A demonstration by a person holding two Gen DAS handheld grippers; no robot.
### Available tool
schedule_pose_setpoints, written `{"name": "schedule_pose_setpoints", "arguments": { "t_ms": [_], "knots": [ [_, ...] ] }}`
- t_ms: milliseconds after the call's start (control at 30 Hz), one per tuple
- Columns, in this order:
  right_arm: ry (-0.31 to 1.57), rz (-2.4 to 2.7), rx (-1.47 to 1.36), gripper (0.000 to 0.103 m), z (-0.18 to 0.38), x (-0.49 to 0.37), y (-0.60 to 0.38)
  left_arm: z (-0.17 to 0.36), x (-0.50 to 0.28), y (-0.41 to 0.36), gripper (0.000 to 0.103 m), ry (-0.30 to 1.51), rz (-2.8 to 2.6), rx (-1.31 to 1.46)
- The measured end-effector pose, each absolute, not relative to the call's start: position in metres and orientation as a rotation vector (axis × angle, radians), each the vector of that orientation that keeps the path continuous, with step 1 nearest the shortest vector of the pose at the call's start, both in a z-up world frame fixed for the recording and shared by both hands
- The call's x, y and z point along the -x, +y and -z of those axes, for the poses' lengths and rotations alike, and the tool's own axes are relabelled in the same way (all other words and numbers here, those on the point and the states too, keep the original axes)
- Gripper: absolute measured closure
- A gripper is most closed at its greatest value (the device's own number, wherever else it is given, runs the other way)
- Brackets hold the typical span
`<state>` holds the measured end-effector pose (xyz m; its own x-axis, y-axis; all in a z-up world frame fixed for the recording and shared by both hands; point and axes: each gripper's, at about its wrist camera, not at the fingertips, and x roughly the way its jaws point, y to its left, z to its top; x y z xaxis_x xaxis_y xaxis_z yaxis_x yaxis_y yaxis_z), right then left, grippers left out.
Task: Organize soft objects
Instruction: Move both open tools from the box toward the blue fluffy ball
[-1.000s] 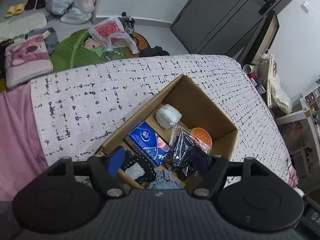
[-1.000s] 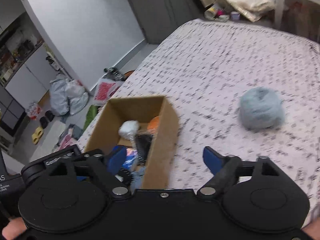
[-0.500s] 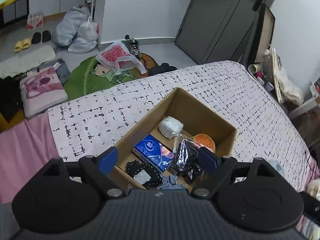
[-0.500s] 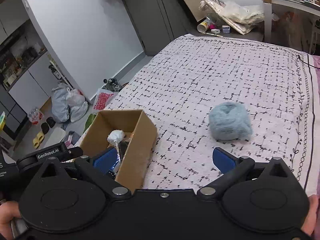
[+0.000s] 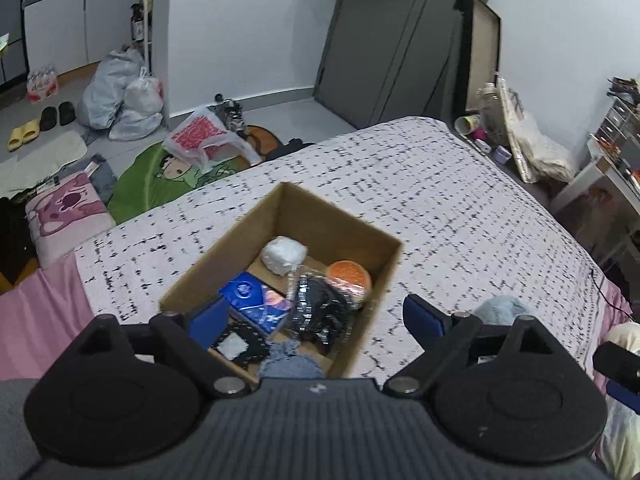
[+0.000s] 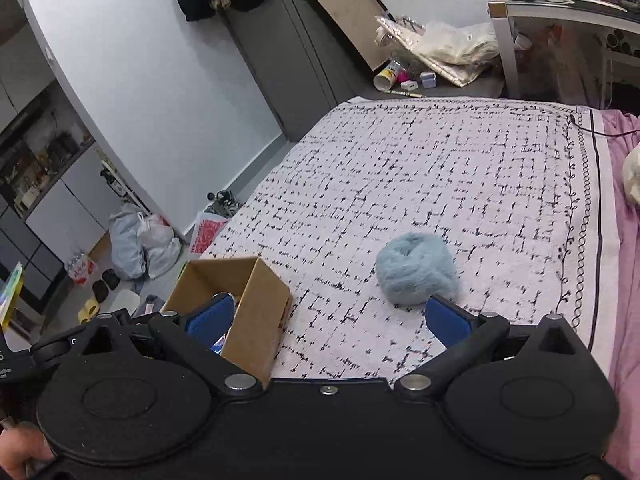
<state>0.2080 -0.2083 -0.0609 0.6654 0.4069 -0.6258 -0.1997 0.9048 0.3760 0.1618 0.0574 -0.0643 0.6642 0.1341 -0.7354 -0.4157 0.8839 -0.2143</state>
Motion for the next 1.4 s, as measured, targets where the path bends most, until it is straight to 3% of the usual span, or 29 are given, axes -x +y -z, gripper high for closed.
{"name": "schedule_pose_setpoints", "arguments": {
  "t_ms": [200, 333, 567, 1067, 1400],
  "knots": [
    [0.744, -0.359, -0.281, 0.000, 0.054, -0.211, -0.229, 0.057, -0.164, 0.037, 0.009, 0.766, -0.326, 0.379],
    [0.728, -0.361, -0.283, 0.000, 0.050, -0.216, -0.243, 0.052, -0.163, 0.022, 0.001, 0.738, -0.318, 0.364],
    [0.691, -0.373, -0.331, 0.000, 0.045, -0.225, -0.267, 0.051, -0.171, -0.007, 0.001, 0.741, -0.303, 0.334],
    [0.677, -0.353, -0.494, 0.001, 0.096, -0.238, -0.321, 0.058, -0.207, -0.063, 0.001, 0.723, -0.273, 0.253],
    [0.756, -0.336, -0.586, 0.017, 0.129, -0.257, -0.334, 0.083, -0.236, -0.084, 0.002, 0.750, -0.221, 0.301]
  ]
}}
